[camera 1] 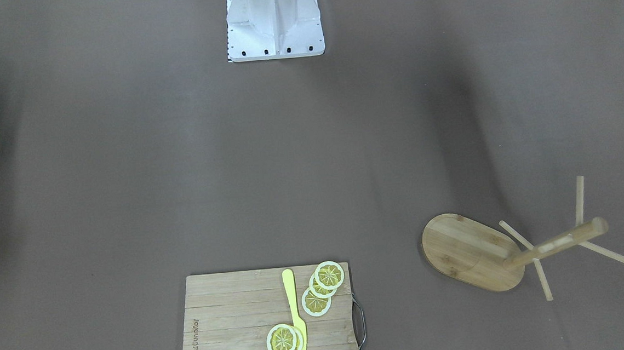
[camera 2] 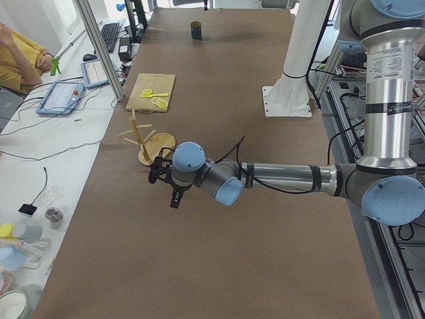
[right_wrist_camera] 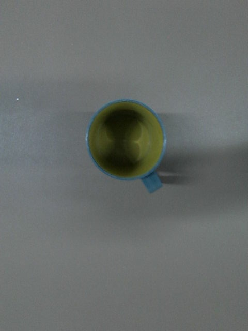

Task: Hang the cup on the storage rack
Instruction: 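Grasp the blue mug by its rim with the right gripper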

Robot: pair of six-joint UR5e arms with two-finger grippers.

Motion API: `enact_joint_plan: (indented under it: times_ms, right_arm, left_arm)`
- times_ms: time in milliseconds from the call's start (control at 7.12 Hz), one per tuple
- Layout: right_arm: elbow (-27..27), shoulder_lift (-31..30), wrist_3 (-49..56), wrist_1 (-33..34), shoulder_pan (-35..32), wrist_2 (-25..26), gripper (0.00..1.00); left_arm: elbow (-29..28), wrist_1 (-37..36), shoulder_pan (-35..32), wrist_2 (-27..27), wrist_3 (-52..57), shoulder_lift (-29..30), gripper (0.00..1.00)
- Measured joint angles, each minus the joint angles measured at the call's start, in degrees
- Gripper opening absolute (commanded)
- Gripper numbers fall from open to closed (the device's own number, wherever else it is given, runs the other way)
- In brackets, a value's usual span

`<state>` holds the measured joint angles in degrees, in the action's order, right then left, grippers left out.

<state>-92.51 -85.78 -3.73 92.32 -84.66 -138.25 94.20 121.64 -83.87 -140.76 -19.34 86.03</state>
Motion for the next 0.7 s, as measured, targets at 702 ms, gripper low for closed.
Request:
enact_joint_plan:
  times_ms: [702]
  right_arm:
    - [18.55, 6.9, 3.25, -9.12, 0.8, 2.68, 1.0]
  left_arm:
    - [-0.35, 0.0, 0.04, 0.05, -0.06, 0.36, 0.98]
